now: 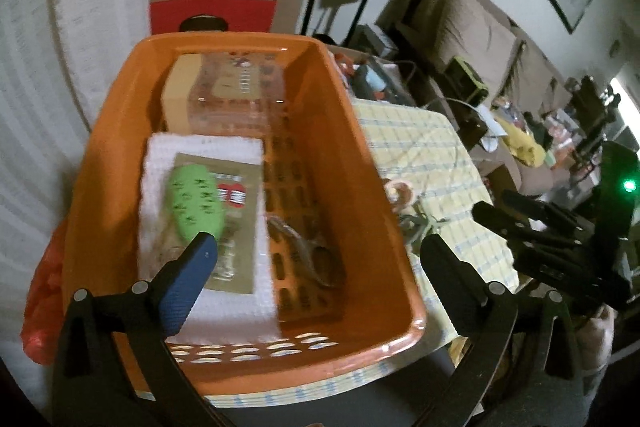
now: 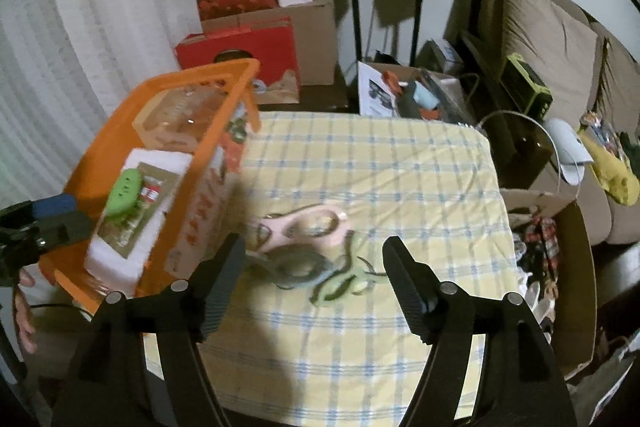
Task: Organize objects
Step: 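Lower the egg onto the gold packet while the right gripper drops the metal clip, then move the right tool to the pale green clothespin and close on it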
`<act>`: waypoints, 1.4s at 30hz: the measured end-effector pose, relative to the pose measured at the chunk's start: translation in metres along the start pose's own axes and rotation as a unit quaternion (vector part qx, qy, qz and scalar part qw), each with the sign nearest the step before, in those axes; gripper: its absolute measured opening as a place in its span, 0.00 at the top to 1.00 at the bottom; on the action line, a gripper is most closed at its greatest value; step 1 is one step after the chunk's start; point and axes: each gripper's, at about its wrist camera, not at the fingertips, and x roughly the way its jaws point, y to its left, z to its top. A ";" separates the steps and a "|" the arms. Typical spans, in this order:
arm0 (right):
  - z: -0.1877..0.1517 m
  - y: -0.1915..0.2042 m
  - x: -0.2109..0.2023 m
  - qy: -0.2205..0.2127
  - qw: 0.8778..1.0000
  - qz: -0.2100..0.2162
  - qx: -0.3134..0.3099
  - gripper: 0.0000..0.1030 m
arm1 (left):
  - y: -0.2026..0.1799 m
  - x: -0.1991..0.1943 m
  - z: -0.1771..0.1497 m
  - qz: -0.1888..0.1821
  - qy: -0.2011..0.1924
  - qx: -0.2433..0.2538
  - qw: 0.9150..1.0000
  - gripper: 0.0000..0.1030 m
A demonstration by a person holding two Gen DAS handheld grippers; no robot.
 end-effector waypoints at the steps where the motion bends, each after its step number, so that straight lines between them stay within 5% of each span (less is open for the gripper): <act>1: -0.001 -0.003 0.002 0.002 1.000 -0.001 0.003 0.29 | -0.005 0.001 0.000 -0.002 0.000 0.004 1.000 0.02; 14: -0.022 -0.048 0.022 0.032 0.999 -0.019 0.031 0.29 | -0.070 0.022 0.000 -0.028 0.016 0.045 0.998 0.02; 25: -0.042 -0.039 0.052 0.072 0.997 0.012 0.031 0.61 | -0.101 0.043 0.011 -0.031 0.024 0.053 0.998 0.02; 33: -0.046 -0.032 0.074 0.082 0.995 0.024 0.050 0.61 | -0.103 0.056 0.011 -0.027 0.033 0.047 0.998 0.02; 36: -0.045 -0.030 0.080 0.082 0.994 0.032 0.057 0.51 | -0.102 0.058 0.013 -0.024 0.032 0.047 0.998 0.02; 42: -0.045 -0.024 0.092 0.086 0.996 0.008 0.036 0.49 | -0.099 0.059 0.017 -0.023 0.032 0.047 0.998 0.02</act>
